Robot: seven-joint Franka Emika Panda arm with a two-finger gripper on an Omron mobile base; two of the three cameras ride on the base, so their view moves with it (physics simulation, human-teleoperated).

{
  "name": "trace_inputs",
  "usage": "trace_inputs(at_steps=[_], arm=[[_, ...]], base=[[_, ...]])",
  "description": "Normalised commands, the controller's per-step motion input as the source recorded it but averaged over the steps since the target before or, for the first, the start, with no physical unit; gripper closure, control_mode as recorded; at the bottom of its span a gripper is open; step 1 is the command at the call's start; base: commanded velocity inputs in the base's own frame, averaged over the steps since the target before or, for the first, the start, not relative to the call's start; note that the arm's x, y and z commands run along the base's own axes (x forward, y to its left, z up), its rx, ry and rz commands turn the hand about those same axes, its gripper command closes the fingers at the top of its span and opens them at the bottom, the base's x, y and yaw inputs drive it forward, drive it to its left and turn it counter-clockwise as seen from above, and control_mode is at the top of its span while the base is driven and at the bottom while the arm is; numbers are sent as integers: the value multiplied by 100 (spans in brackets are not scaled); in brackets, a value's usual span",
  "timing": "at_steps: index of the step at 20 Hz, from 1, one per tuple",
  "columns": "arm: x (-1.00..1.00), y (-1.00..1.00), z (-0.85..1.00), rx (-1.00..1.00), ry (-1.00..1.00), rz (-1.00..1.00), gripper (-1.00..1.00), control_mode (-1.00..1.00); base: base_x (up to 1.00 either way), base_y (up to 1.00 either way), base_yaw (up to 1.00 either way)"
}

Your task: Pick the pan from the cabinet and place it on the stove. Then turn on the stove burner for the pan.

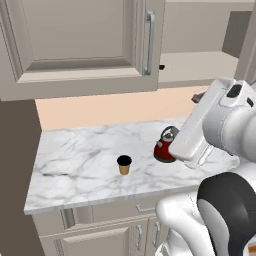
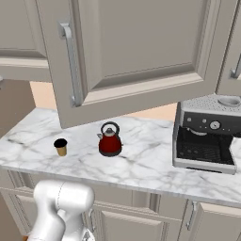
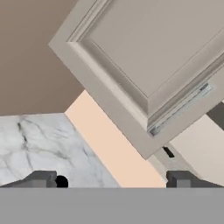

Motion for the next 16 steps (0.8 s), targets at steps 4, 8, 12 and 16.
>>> trace_inputs(at_steps=[4,8,12,16], arm=[[49,-2,-20,-15,15,-10,-100,-100],[43,-7,-23,-11,10,-21,-100,-100],[28,-9,-28,-8,1,-30,-100,-100],[23,-8,-15,-11,0,-30,-100,-100]], base=[[0,0,0],[0,0,0],[0,0,0],[0,0,0]])
